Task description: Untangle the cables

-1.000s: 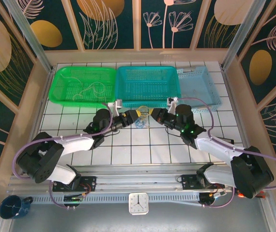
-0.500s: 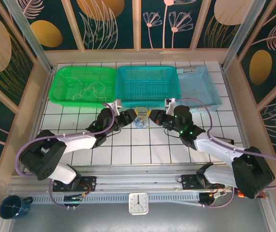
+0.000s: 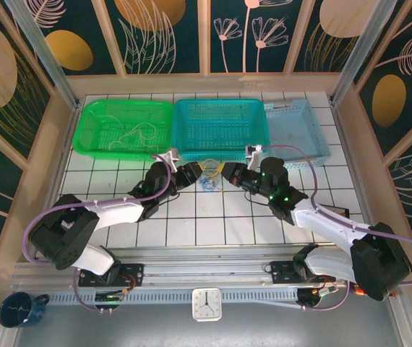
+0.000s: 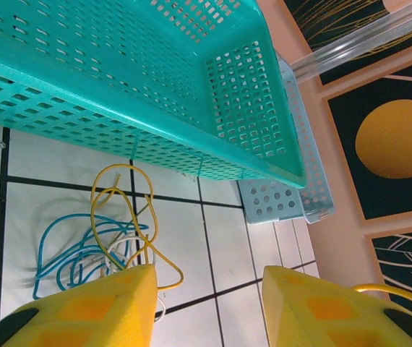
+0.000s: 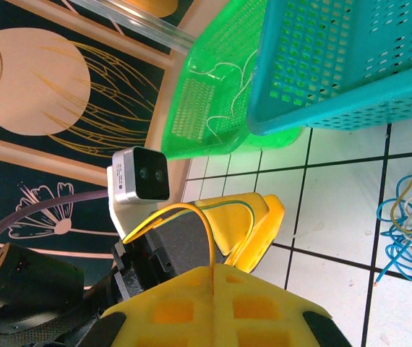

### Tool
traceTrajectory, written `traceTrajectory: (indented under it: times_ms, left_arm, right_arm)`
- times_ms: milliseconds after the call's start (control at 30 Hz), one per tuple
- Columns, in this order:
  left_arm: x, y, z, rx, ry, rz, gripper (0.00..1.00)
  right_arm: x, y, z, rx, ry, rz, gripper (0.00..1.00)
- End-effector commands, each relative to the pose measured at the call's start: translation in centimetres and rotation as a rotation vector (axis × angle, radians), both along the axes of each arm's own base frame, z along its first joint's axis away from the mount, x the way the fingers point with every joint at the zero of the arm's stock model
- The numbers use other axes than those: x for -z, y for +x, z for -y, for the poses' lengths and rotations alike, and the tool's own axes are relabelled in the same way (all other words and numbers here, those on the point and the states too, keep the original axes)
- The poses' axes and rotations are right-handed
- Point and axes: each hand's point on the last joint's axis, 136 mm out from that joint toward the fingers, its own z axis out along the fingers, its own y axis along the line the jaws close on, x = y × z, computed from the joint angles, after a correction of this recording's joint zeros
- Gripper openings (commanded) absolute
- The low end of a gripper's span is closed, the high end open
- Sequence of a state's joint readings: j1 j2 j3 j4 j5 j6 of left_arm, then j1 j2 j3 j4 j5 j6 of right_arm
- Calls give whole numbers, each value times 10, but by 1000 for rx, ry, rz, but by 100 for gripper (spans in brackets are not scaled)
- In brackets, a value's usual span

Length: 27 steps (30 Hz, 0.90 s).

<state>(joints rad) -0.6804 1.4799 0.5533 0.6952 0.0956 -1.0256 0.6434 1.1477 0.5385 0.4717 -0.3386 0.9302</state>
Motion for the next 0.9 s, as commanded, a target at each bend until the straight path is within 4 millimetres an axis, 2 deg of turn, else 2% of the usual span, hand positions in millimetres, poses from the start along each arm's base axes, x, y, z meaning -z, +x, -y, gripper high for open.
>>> traceTrajectory:
  times_ms: [0, 133, 333, 633, 767, 867]
  left_arm:
    - [-16, 2, 6, 15, -36, 50, 44]
    - [-28, -6, 9, 53, -77, 65, 51]
    - [-35, -20, 5, 89, -95, 66, 59]
    - [-29, -27, 11, 147, -62, 50, 59]
    - [-25, -25, 4, 109, -40, 49, 59]
    - [-21, -24, -9, 49, -7, 46, 63]
  right_arm:
    - [-23, 1, -2, 3, 30, 53, 0]
    - [-19, 3, 0, 22, 10, 50, 0]
    - [-13, 8, 2, 43, -17, 48, 0]
    - [-15, 9, -5, 17, -9, 49, 0]
    - [-15, 10, -4, 29, -21, 53, 0]
    - [-14, 12, -1, 43, -41, 56, 0]
